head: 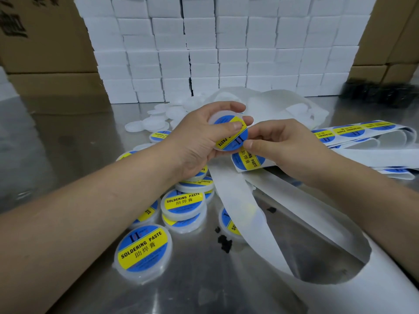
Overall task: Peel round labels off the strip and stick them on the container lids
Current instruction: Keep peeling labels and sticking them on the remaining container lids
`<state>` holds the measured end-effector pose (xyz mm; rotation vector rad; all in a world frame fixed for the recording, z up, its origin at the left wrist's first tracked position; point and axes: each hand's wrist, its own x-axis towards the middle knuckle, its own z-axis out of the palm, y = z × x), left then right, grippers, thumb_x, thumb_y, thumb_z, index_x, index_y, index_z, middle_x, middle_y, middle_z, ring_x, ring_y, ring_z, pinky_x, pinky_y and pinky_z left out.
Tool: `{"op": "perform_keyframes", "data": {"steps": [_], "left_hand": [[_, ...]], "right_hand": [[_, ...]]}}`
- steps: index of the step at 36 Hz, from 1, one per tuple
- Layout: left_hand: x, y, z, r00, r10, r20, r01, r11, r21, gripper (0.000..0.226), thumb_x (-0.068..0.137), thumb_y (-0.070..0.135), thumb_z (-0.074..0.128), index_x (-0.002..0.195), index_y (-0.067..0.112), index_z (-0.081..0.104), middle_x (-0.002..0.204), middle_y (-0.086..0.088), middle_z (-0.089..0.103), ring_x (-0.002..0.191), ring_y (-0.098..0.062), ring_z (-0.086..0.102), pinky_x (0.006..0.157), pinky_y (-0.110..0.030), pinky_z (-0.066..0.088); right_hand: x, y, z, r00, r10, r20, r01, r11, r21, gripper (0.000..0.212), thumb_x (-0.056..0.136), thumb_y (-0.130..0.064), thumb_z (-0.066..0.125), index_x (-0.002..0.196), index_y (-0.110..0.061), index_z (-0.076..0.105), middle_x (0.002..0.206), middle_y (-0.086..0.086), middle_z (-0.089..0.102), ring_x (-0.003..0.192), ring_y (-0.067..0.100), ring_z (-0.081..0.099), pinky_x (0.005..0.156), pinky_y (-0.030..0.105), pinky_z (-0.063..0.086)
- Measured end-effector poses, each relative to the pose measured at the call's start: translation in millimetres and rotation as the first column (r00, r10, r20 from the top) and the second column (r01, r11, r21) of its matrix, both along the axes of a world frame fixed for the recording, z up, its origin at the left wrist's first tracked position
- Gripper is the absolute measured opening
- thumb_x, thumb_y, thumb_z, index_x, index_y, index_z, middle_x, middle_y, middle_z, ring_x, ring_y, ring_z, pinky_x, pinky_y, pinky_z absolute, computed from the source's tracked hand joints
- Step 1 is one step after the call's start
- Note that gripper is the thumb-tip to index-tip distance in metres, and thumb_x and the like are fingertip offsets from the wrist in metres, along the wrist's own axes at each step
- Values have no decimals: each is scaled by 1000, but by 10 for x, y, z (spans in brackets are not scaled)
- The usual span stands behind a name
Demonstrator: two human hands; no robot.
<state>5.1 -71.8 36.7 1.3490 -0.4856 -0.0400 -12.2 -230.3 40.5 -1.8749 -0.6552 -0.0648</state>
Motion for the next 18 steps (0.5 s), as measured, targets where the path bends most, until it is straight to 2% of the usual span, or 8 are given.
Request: {"op": "perform_keyframes", "data": {"steps": [5,18], "left_hand": [[-12,-5,5,1000,3,16,-4,1000,27,25,86,-3,55,92,21,61,83,5,72,78,-15,69,67,-29,57],[-10,1,-15,999,21,35,-23,998,56,27,86,-2,56,91,24,62,86,5,73,81,-14,69,64,-26,55]], "right_hand": [[20,-4,-11,1000,-9,-3,9,1000,3,27,85,-11,60,73,-33,68,69,-14,71,66,-4,63,64,6,46],[30,12,-26,1000,-16,4,16,1000,5,28,85,-9,60,72,-33,67,64,-18,69,62,-8,62,57,3,42]]}}
